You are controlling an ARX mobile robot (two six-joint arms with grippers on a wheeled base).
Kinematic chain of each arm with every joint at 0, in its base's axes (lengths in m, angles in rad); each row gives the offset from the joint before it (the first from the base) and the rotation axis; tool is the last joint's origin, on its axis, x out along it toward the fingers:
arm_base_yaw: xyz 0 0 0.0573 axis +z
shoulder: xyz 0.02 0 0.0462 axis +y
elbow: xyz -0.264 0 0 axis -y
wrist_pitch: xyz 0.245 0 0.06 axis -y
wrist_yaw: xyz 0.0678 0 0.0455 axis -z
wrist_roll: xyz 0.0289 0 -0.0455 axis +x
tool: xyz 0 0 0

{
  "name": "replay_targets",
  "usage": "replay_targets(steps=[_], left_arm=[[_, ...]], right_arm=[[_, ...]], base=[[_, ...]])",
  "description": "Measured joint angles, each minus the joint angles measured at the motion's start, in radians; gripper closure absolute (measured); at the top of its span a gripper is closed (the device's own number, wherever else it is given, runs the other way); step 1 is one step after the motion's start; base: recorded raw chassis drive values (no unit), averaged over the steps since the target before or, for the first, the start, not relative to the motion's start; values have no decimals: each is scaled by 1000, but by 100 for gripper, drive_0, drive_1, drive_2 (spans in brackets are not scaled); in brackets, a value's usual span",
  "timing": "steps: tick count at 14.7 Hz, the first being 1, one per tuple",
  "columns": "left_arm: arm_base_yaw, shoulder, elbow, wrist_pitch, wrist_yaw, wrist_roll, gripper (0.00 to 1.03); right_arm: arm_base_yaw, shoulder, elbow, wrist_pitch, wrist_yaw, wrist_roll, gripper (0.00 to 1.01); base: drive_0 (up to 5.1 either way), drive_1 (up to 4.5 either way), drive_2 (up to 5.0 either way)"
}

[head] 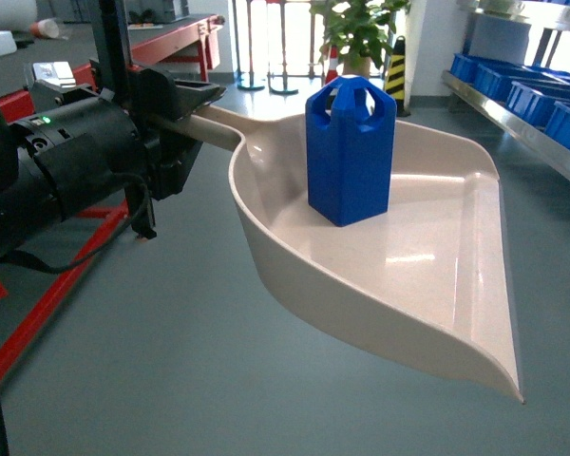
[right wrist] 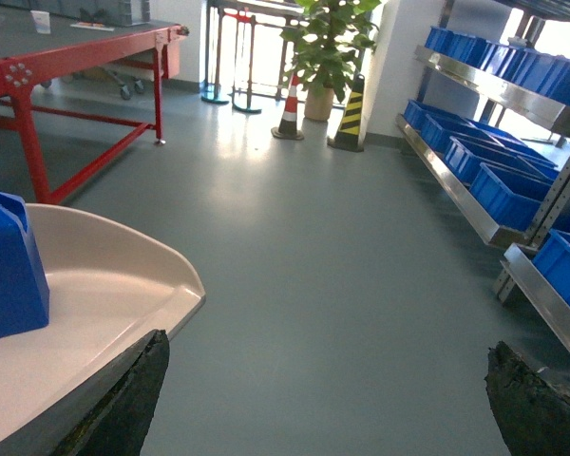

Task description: Place part in tray to right shelf

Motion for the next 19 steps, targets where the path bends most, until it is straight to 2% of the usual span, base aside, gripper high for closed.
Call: replay_targets(steps=[19], left_arm=[[0, -1, 0, 2, 0, 0, 89]], right_arm=[[-1, -1, 0, 1, -1, 0, 3]], base=[[2, 429, -426]])
